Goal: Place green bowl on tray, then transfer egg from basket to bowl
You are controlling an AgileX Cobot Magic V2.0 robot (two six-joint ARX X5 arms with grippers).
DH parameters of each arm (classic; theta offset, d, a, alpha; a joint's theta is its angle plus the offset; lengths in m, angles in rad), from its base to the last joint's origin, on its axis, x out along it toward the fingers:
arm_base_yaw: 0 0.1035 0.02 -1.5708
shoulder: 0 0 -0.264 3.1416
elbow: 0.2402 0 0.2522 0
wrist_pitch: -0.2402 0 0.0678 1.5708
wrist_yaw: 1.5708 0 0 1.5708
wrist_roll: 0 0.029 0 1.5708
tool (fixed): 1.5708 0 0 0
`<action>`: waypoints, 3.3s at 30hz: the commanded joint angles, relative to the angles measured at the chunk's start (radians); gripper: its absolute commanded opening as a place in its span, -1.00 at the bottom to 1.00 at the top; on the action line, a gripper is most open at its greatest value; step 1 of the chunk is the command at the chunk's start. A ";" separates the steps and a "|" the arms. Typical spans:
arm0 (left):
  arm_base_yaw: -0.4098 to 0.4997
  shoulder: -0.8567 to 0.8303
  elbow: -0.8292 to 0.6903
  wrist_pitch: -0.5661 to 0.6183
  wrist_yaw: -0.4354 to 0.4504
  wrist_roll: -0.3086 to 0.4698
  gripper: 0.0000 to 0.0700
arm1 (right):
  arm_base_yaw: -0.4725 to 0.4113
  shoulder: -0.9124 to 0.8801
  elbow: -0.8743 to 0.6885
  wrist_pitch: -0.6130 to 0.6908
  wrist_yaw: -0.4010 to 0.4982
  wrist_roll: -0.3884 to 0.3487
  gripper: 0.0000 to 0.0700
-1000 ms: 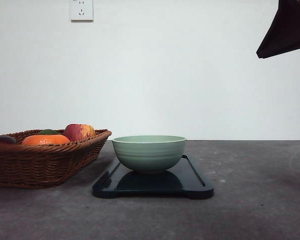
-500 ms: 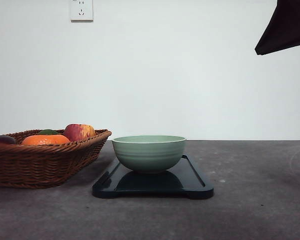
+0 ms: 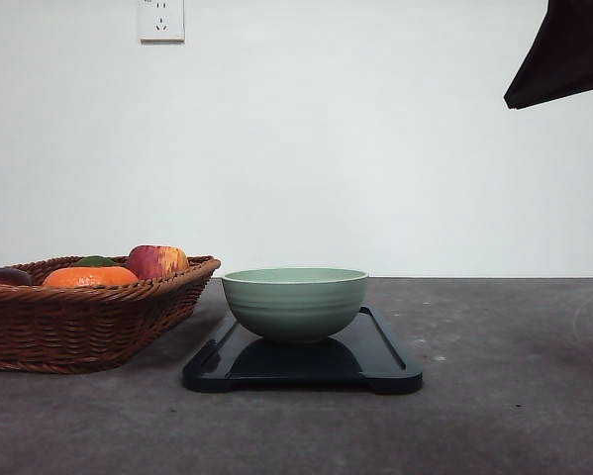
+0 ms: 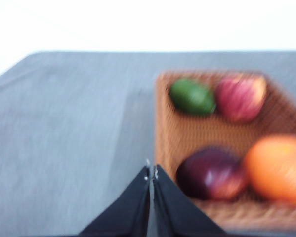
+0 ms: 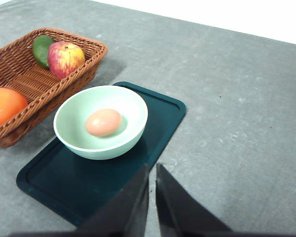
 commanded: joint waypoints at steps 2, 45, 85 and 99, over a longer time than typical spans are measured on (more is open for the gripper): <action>0.024 -0.028 -0.028 0.016 0.040 0.034 -1.00 | 0.010 0.003 0.004 0.011 0.003 -0.006 -0.95; 0.059 -0.043 -0.083 0.071 0.040 0.027 -1.00 | -0.459 -0.536 -0.379 0.132 0.029 -0.193 -0.95; 0.060 -0.042 -0.082 0.069 0.040 0.027 -1.00 | -0.576 -0.710 -0.547 0.182 0.000 -0.133 -0.95; 0.060 -0.042 -0.082 0.069 0.039 0.027 -1.00 | -0.576 -0.710 -0.547 0.182 0.000 -0.133 -0.95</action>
